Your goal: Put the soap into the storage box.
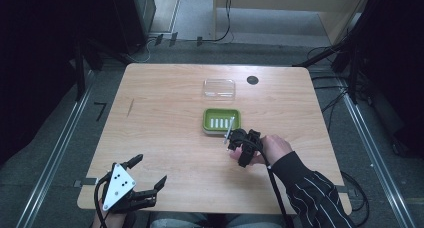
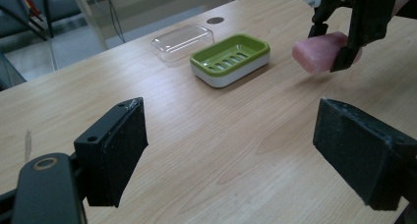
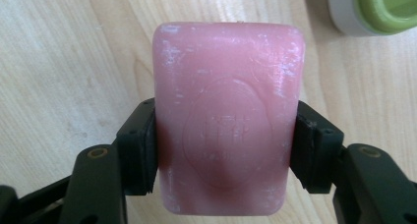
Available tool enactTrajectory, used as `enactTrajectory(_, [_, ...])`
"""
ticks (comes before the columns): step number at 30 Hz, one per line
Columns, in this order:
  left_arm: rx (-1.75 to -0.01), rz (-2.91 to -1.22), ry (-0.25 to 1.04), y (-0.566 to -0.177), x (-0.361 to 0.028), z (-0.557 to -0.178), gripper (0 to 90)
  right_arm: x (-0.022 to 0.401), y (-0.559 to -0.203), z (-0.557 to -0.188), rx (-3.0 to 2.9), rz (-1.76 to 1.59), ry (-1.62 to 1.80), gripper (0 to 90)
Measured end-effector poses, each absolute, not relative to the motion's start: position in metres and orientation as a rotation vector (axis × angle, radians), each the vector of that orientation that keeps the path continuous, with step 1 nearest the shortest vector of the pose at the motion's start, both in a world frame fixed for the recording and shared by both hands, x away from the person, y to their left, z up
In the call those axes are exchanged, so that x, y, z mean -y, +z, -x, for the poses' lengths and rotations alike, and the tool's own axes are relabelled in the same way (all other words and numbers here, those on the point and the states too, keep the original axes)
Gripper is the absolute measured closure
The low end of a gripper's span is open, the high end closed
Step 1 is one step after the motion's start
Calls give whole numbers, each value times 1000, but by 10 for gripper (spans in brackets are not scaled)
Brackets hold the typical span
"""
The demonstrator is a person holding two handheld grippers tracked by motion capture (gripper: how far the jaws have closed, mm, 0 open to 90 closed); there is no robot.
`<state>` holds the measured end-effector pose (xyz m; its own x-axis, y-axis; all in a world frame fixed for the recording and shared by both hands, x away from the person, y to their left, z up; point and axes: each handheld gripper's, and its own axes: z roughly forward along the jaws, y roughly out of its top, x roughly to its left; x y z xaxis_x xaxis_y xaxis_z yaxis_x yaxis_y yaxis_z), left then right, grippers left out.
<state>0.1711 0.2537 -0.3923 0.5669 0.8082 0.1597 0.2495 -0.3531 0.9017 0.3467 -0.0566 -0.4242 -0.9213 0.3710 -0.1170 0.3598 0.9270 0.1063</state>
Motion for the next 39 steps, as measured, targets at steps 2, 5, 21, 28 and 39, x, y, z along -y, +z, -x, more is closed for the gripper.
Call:
enactTrajectory(2, [-860,-1885,768,-392,-254,-170,139,58,-422,-349,-2946,-558,130,385])
enactTrajectory(5, [-863,-1884,773,-392,-255,-169,139,60,-420,-352,-2940,-566,132,386])
enactTrajectory(21, [-881,-1880,783,-392,-258,-165,139,66,-408,-368,-2924,-537,146,386])
enactTrajectory(28, [-881,-1884,784,-392,-258,-165,139,68,-406,-377,-2930,-512,143,386])
enactTrajectory(39, [-881,-1886,782,-393,-258,-165,139,70,-401,-387,-2927,-495,159,386])
